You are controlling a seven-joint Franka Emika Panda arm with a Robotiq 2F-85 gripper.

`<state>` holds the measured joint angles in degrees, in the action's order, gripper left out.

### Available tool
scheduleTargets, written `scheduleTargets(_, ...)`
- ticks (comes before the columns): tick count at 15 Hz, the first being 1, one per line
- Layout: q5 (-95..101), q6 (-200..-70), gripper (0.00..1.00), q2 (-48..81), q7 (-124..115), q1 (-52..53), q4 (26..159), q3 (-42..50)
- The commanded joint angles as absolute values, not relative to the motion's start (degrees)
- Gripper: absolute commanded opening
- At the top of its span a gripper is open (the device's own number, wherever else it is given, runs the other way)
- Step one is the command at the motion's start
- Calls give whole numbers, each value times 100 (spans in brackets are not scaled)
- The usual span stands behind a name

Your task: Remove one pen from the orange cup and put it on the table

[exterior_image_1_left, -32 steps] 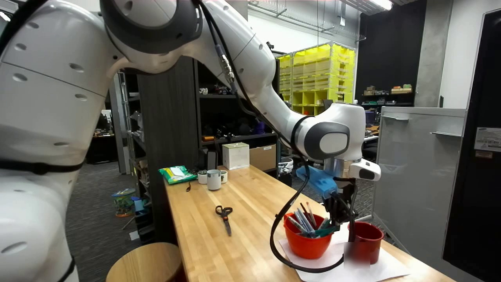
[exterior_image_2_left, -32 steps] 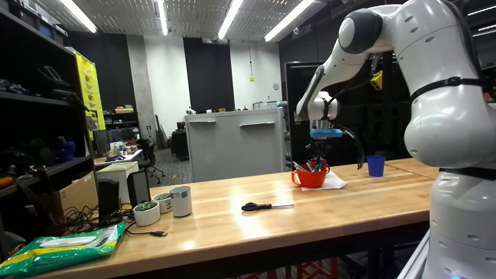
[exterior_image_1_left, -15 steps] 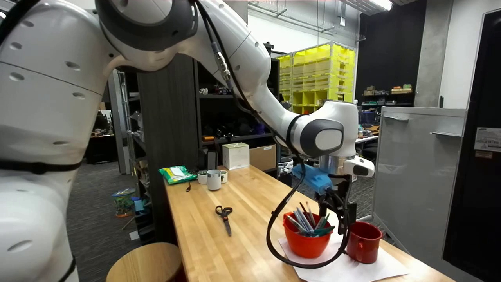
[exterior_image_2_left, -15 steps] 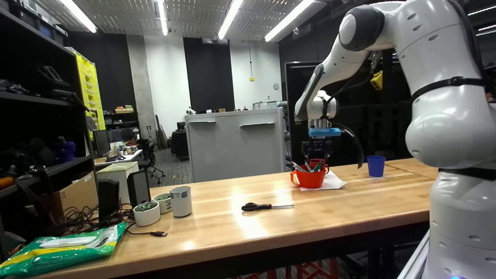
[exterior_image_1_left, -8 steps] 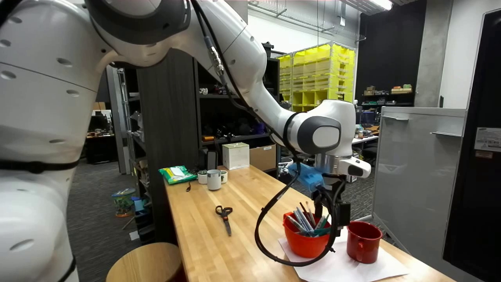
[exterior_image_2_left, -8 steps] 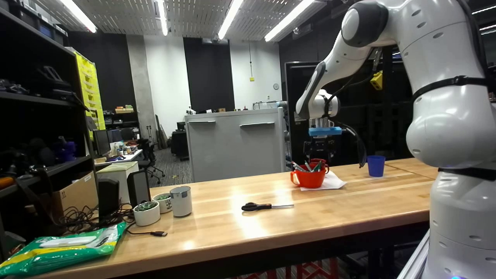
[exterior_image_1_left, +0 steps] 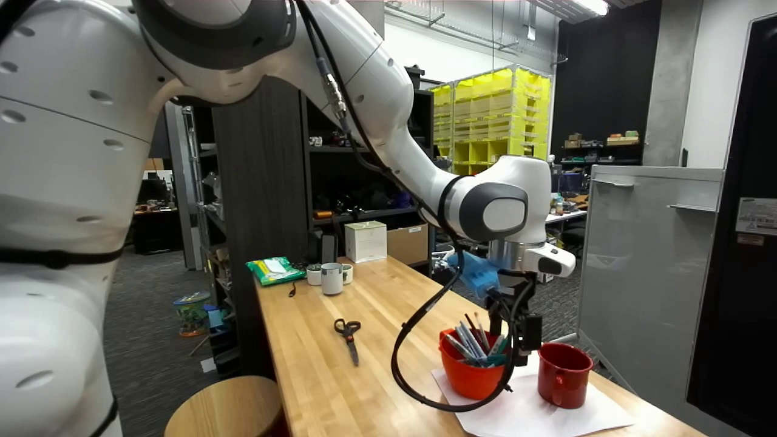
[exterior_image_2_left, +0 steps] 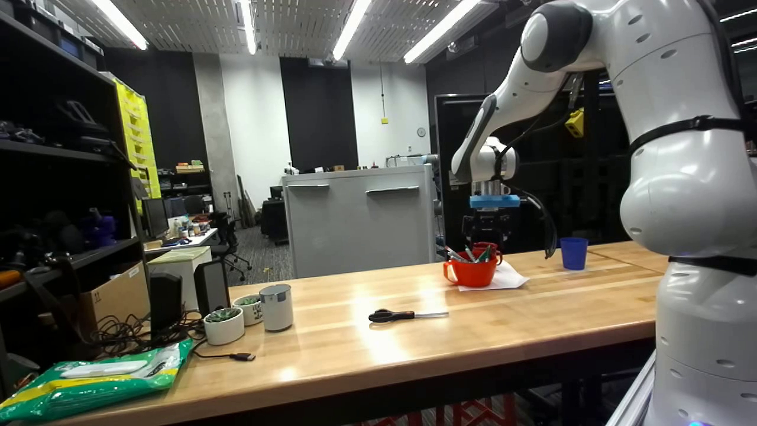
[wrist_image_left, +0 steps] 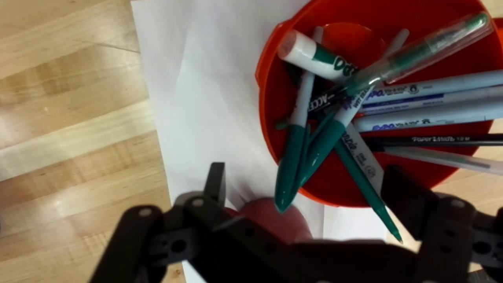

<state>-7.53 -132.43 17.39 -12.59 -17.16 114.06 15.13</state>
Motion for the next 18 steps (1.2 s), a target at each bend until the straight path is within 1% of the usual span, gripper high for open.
scheduleTargets(1,-982,-13388,100,1736,-1326,-1710,11441,1505)
scheduleTargets(10,-1210,-13645,100,1860,-1781,-1680,11435,1561)
scheduleTargets(18,-1252,-13597,100,1975,-1918,-1770,11373,1599)
